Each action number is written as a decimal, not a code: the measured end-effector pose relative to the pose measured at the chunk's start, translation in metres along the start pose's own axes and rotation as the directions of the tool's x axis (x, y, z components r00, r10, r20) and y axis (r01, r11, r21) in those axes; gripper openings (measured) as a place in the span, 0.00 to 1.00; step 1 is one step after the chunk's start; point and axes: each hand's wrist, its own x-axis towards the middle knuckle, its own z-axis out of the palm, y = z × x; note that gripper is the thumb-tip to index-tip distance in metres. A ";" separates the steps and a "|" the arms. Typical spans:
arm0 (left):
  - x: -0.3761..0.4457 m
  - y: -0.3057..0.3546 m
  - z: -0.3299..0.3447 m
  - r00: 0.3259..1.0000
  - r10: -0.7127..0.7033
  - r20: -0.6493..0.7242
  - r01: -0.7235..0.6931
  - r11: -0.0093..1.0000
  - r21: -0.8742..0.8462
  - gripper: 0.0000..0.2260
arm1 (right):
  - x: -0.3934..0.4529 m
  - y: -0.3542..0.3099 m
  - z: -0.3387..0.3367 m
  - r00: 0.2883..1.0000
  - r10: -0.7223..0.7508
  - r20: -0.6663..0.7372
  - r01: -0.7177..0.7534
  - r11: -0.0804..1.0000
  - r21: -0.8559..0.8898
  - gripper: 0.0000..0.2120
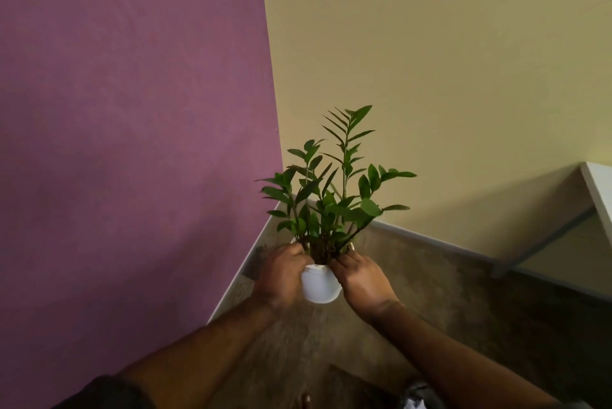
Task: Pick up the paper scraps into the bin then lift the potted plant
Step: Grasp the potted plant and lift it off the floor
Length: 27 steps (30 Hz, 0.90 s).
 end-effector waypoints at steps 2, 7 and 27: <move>0.033 -0.018 0.001 1.000 0.007 0.016 -0.007 1.000 -0.007 0.12 | 0.031 0.015 0.004 1.000 0.018 0.007 -0.019 1.000 0.017 0.13; 0.110 -0.068 0.020 1.000 0.000 0.029 0.000 1.000 -0.011 0.09 | 0.109 0.061 0.024 0.997 0.014 0.073 -0.013 1.000 -0.020 0.16; 0.391 -0.351 0.293 0.967 -0.200 0.158 0.185 0.977 0.102 0.07 | 0.422 0.280 0.370 0.874 0.037 0.484 -0.206 0.931 0.302 0.16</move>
